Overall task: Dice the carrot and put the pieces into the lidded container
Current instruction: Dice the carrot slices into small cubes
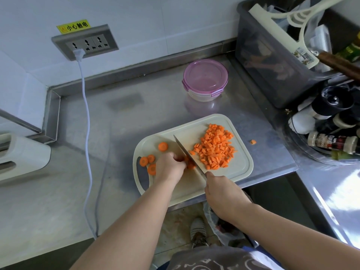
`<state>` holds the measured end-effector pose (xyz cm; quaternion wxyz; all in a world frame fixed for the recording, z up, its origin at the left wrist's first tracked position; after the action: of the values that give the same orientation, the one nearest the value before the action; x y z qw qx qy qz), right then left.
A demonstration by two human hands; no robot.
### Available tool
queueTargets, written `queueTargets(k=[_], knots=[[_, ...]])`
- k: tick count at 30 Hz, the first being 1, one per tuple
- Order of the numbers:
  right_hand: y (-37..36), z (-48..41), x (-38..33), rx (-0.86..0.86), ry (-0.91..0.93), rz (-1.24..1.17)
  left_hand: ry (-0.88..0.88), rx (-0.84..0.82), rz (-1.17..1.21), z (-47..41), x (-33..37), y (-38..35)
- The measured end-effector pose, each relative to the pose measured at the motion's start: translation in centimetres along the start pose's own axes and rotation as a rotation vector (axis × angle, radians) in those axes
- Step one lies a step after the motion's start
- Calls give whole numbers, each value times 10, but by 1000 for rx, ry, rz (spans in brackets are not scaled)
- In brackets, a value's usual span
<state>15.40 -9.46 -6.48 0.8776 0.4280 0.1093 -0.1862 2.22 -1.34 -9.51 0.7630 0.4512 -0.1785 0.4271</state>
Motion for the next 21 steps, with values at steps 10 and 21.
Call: queueTargets(k=[10, 21], knots=[[4, -12, -3, 119, 13, -66, -14, 0, 24, 7, 4, 4], [3, 4, -3, 114, 59, -21, -4, 0, 33, 12, 4, 5]])
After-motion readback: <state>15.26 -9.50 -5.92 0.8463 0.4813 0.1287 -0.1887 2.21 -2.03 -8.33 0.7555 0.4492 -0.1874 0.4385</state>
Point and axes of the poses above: each hand's wrist, its own z-axis away from the middle knuckle, its own y-axis out of the back of the hand, x = y × z, the point moved 5 cm from there along -z, towards the middle knuckle
